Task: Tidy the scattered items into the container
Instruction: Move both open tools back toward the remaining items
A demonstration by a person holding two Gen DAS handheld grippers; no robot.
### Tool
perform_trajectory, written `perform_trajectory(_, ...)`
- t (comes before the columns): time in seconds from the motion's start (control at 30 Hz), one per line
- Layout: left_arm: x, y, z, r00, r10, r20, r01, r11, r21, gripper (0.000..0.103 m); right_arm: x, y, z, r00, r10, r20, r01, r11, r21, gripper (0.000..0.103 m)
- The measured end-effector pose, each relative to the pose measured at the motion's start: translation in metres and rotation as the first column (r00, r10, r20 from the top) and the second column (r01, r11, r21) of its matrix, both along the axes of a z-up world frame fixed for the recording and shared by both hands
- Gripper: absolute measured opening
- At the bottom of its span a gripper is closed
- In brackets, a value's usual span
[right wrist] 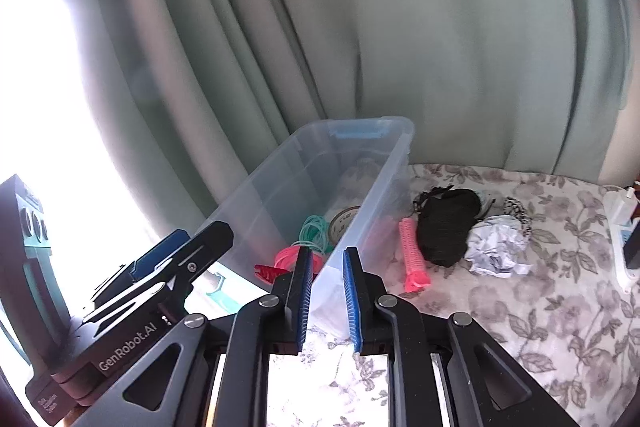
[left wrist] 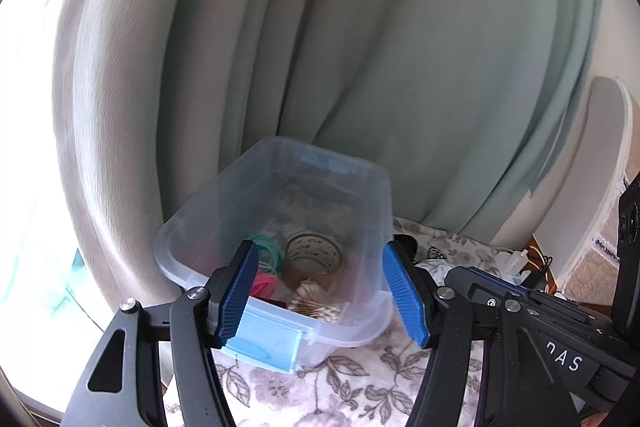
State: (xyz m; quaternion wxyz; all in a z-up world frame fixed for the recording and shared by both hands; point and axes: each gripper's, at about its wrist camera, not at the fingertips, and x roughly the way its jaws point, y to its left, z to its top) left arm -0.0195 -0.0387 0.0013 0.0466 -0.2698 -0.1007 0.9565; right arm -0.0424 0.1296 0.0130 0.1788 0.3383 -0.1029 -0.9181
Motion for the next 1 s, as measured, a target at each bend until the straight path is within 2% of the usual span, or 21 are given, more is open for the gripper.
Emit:
perform_trajectory(0.03,0.001,0.004,0.002,1.000,-0.007,-0.004,0.007,1.000,-0.006,0.066,0.002,0.006,0.001,1.000,-0.014,-0.003,0.014,1.000,-0.007,0.022)
perform_trajectory(0.1,0.006,0.011,0.008,1.000,-0.024,-0.012,0.024,1.000,-0.018,0.067,0.007,0.019,0.003,0.999,-0.045,-0.008,0.045,0.999,-0.020,0.034)
perform_trajectory(0.17,0.009,0.020,0.011,0.999,-0.047,-0.017,0.047,0.998,-0.029,0.068,0.012,0.037,0.004,0.996,-0.094,-0.014,0.093,0.995,-0.036,0.040)
perform_trajectory(0.33,0.010,0.052,0.007,0.994,-0.111,0.001,0.111,0.991,-0.070,0.068,0.024,0.083,0.001,0.981,-0.194,-0.022,0.192,0.978,-0.080,0.047)
perform_trajectory(0.47,0.011,0.079,0.004,0.985,-0.173,0.018,0.174,0.978,-0.117,0.068,0.026,0.127,-0.008,0.958,-0.287,0.008,0.286,0.951,-0.119,0.048)
perform_trajectory(0.63,0.000,0.106,-0.013,0.972,-0.225,0.073,0.233,0.962,-0.141,0.068,0.027,0.170,-0.025,0.930,-0.364,0.053,0.368,0.918,-0.149,0.047)
perform_trajectory(0.8,-0.012,0.129,-0.041,0.953,-0.255,0.162,0.282,0.943,-0.176,0.068,0.019,0.190,-0.053,0.917,-0.381,0.118,0.396,0.903,-0.166,0.047)
perform_trajectory(1.0,-0.031,0.147,-0.074,0.935,-0.259,0.240,0.306,0.934,-0.186,0.068,0.004,0.197,-0.091,0.910,-0.367,0.195,0.398,0.904,-0.157,0.047)
